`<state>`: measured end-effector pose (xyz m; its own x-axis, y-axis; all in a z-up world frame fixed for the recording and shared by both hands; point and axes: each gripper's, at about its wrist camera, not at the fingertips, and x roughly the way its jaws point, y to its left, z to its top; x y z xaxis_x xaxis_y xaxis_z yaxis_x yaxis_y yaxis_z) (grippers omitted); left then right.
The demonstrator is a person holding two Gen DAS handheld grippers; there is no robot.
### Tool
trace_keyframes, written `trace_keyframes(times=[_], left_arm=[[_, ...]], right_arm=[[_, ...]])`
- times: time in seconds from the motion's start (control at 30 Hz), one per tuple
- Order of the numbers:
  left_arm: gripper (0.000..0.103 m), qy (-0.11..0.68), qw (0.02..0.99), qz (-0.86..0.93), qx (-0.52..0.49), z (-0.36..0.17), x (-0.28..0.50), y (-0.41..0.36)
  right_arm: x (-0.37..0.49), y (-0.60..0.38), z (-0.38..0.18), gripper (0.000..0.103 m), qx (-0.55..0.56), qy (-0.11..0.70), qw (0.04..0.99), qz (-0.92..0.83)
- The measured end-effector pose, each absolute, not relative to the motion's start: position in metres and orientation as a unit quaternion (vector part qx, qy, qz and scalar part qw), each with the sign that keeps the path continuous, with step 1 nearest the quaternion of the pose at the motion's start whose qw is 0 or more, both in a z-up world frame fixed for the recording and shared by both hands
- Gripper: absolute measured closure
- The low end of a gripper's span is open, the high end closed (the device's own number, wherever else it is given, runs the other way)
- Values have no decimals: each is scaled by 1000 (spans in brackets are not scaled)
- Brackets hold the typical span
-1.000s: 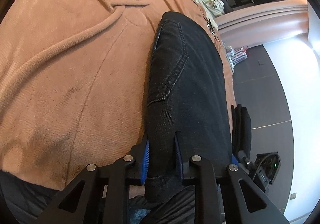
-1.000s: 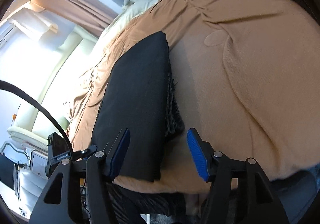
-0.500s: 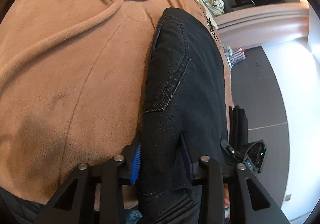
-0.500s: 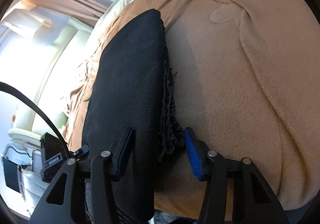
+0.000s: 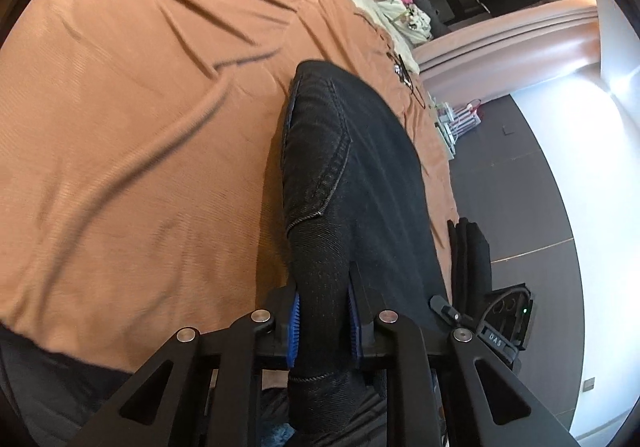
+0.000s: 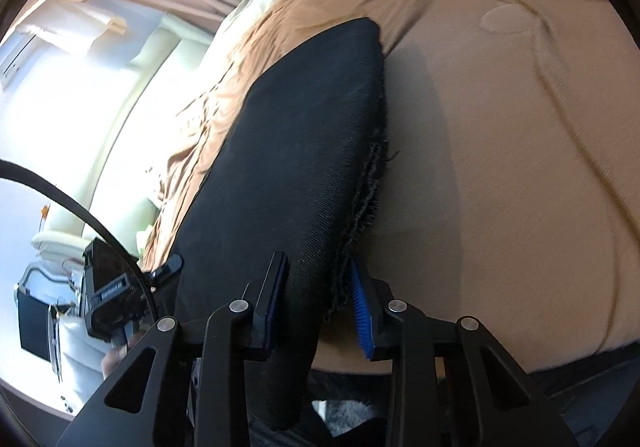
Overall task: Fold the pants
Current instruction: 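Grasp the folded jeans edge with the left tool while the right tool holds the other edge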
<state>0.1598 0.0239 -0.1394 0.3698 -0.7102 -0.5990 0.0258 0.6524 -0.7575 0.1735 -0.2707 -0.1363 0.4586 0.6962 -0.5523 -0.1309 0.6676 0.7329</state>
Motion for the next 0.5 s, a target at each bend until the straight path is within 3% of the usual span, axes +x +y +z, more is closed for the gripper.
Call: trace_keyframes(times=[0.23, 0.37, 0.5], left_arm=[[83, 513, 758, -225, -333, -137, 151, 60], [82, 523, 758, -214, -324, -142, 149, 69], [71, 545, 755, -189, -313, -153, 153, 70]], right_arm=[[166, -250, -146, 75, 319, 467, 770, 297], [171, -263, -148, 68, 302, 470, 774, 297], [178, -277, -147, 63, 297, 467, 784, 281]])
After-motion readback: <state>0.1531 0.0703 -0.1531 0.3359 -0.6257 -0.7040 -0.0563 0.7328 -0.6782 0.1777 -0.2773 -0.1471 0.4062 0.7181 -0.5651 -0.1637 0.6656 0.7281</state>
